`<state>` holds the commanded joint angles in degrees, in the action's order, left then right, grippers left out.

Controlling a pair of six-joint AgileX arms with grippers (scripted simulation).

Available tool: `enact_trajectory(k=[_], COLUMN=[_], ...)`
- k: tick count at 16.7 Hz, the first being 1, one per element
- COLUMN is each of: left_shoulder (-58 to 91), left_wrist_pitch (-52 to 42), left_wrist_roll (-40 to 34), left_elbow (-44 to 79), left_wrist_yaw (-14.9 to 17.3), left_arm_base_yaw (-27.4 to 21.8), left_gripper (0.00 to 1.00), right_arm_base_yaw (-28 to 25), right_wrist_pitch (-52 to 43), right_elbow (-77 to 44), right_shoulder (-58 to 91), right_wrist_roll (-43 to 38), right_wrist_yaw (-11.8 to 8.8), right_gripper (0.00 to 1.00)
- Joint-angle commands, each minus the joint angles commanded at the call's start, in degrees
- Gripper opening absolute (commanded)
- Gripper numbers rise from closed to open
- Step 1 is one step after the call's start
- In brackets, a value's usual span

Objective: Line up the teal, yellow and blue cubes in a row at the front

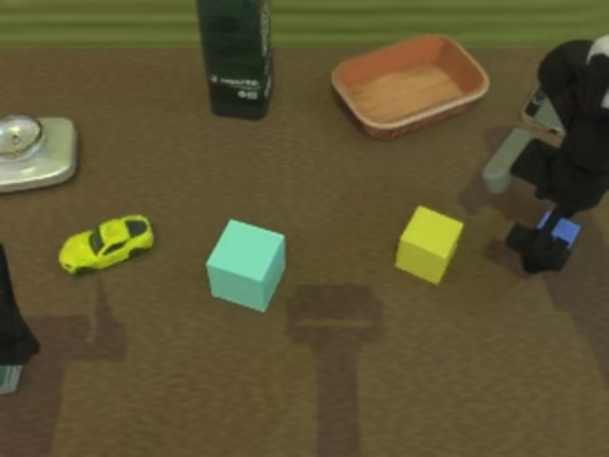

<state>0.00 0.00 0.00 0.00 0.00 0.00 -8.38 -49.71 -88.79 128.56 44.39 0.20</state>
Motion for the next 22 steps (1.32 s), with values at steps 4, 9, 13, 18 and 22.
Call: enact_trajectory(k=[4,9,13,18,22], left_shoulder=[0.00,0.00,0.00,0.00,0.00], left_wrist_pitch=[0.00,0.00,0.00,0.00,0.00], left_wrist_roll=[0.00,0.00,0.00,0.00,0.00], left_elbow=[0.00,0.00,0.00,0.00,0.00], left_wrist_yaw=[0.00,0.00,0.00,0.00,0.00], left_arm_base_yaw=[0.00,0.00,0.00,0.00,0.00], left_gripper=[1.00,1.00,1.00,1.00,1.00], right_arm_base_yaw=[-0.05,-0.05,-0.05,-0.05,-0.05], right_wrist_pitch=[3.02,3.02,3.02,3.02,3.02], right_elbow=[1.86,1.86,1.86,1.86,1.86], right_shoulder=[1.67,1.67,1.67,1.67,1.67], right_wrist_roll=[-0.02,-0.02,-0.02,-0.02,-0.02], right_wrist_yaw=[0.02,0.02,0.02,0.02,0.02], right_gripper=[1.00,0.77,0.47,0.10,0.00])
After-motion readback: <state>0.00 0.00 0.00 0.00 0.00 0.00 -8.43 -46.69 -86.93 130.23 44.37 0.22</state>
